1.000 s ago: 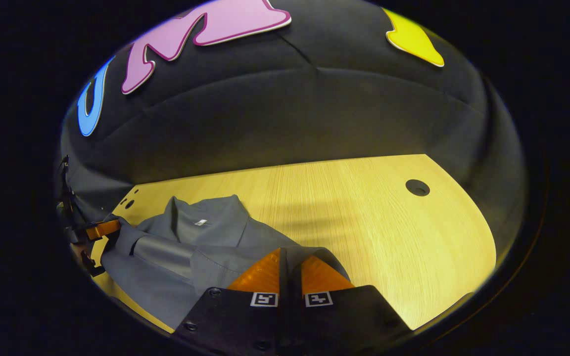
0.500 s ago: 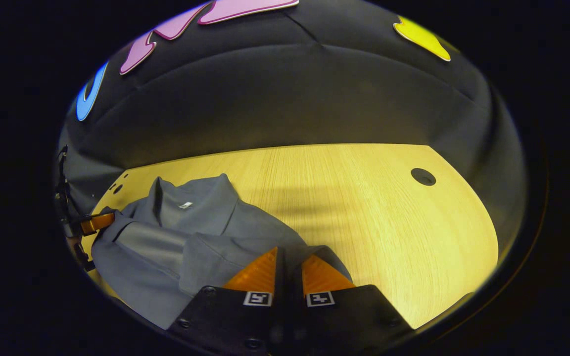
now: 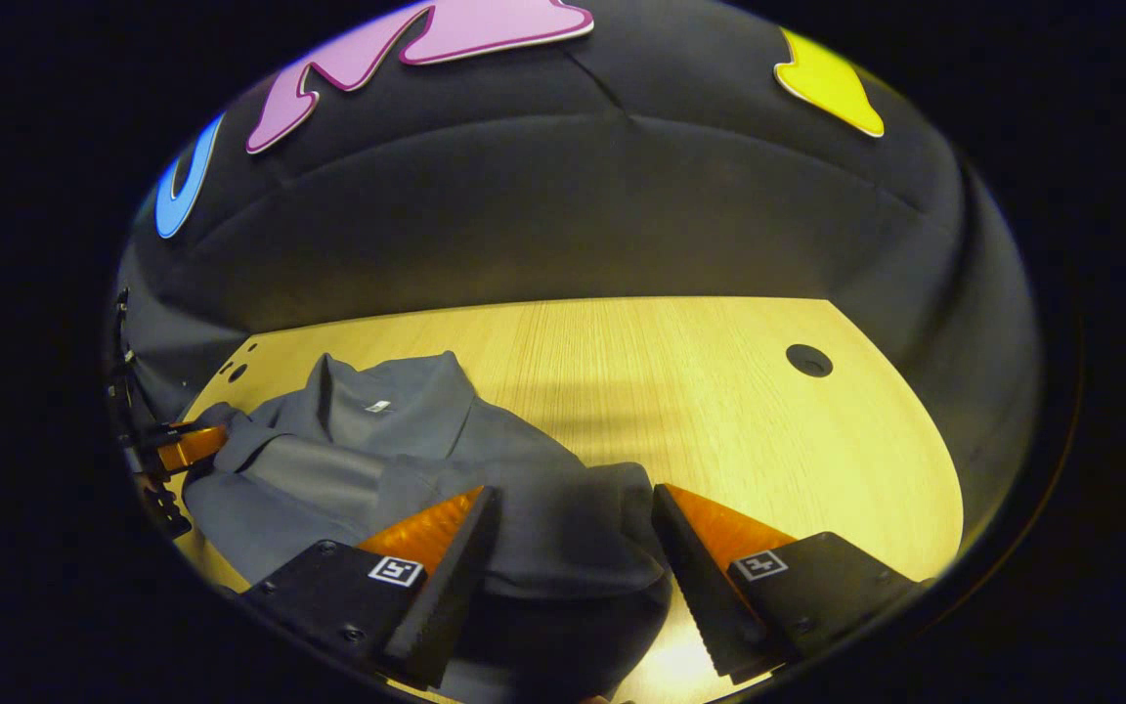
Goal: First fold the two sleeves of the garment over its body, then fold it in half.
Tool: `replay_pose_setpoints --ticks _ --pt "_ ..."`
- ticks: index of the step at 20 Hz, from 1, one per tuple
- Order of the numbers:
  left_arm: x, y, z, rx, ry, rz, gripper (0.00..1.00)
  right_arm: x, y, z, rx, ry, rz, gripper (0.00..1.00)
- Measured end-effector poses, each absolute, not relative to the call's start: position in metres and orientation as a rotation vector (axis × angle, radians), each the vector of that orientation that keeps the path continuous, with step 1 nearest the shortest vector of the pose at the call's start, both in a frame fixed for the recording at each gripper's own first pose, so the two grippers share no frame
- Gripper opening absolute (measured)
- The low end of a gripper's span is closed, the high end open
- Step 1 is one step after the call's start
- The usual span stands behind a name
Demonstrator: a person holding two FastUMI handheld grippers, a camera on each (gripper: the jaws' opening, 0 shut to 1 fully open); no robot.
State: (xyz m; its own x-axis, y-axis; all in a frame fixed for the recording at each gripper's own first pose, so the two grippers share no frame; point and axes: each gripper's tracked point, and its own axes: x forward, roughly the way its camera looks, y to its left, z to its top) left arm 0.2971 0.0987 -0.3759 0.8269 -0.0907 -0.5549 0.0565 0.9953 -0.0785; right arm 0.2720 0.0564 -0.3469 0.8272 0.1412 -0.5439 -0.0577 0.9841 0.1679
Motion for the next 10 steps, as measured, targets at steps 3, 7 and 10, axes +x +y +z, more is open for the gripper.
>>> replay_pose_setpoints --ticks 3,7,10 --pt "0.281 0.094 -0.356 -0.076 0.58 -0.089 0.98 0.257 0.054 -0.326 0.145 0.56 0.113 0.99" --pt "0.254 0.085 -0.318 -0.052 0.527 -0.118 0.96 0.229 0.054 -0.289 0.143 0.513 0.129 0.99" --pt "0.229 0.075 -0.283 -0.058 0.475 -0.136 0.96 0.202 0.056 -0.257 0.155 0.472 0.149 0.99"
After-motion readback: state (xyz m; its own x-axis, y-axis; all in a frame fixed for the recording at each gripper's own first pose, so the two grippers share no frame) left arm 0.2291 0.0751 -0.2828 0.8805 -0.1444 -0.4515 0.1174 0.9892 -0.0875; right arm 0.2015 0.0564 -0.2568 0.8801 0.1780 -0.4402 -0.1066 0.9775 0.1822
